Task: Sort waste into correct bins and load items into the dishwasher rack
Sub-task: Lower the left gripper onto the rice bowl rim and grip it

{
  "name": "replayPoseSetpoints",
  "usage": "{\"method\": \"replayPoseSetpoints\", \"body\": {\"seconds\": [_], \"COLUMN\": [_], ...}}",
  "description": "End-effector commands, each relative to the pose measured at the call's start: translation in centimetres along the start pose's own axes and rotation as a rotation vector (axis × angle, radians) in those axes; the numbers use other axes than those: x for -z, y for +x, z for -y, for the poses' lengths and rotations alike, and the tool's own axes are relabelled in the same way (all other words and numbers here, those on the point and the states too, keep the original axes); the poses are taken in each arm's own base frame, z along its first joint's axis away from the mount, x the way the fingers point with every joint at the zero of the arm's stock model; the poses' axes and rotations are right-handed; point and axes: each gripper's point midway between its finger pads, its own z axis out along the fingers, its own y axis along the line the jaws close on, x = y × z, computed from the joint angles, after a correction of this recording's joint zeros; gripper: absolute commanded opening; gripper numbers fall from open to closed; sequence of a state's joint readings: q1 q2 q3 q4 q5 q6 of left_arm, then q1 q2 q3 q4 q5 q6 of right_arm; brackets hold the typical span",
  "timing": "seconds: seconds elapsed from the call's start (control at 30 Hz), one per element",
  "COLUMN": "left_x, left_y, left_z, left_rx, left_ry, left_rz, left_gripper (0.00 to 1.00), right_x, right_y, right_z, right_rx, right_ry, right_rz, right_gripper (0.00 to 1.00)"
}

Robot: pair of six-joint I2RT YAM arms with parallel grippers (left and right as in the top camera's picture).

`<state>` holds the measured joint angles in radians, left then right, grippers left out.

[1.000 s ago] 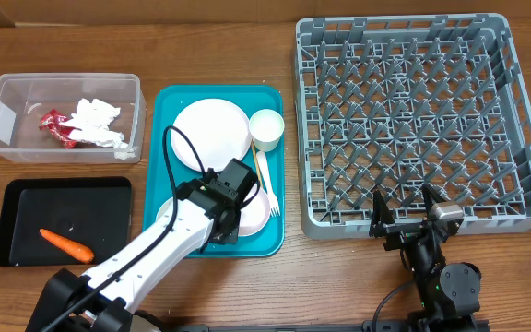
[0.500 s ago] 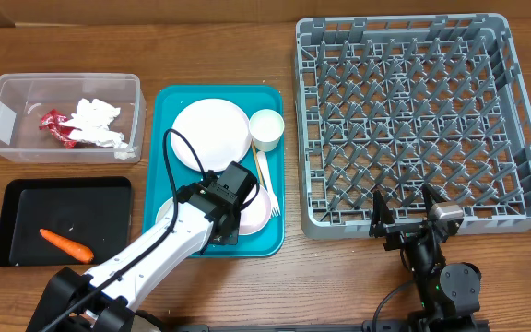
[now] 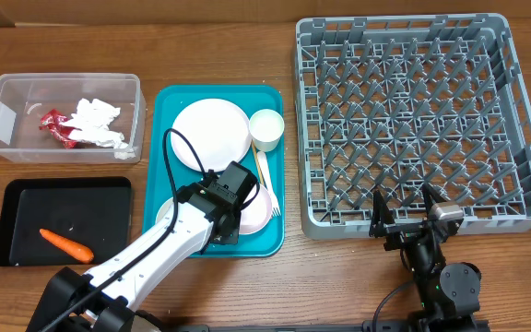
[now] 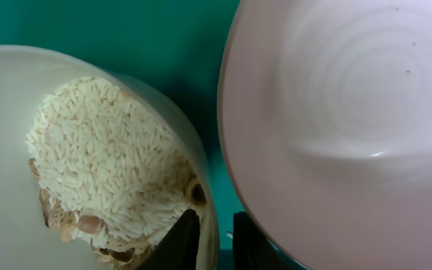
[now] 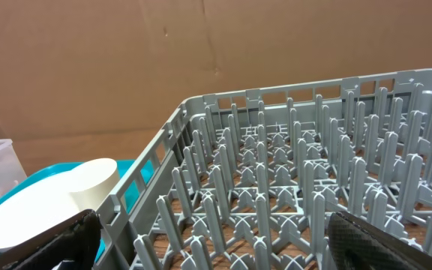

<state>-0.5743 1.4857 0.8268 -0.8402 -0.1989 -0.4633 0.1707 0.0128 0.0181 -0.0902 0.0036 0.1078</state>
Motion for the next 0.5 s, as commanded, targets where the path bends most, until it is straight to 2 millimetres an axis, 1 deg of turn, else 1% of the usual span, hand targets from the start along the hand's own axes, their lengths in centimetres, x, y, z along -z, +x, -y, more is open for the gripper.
{"method": "replayPoseSetpoints", "body": {"seconds": [0.0,0.17,0.27,0.47], "left_x": [-0.14,-0.14,-0.14,-0.14], "left_y": [0.01,-0.03,-0.07,-0.06], "left_z": [-0.33,-0.31,-0.29,-0.29], "left_rx": [-0.006,-0.006,-0.005,-0.005], "left_ry": [-0.011,-0.01,-0.009,-0.009], "left_rz": [0.003,0.005,0.006,0.006], "left_gripper": [0.2,0.2,0.24,0.24], "right_x": [-0.01,-0.01,-0.01,-0.01], "right_y": [0.14,0.14,0.14,0.14], "right_z": [0.02,0.02,0.02,0.02], "right_rx": [0.004,0.004,0.004,0.004], "right_ry": [-0.003,-0.003,-0.003,-0.003], "right_rz": [0.005,0.005,0.005,0.005], "right_gripper": [1.0,1.0,1.0,1.0]}}
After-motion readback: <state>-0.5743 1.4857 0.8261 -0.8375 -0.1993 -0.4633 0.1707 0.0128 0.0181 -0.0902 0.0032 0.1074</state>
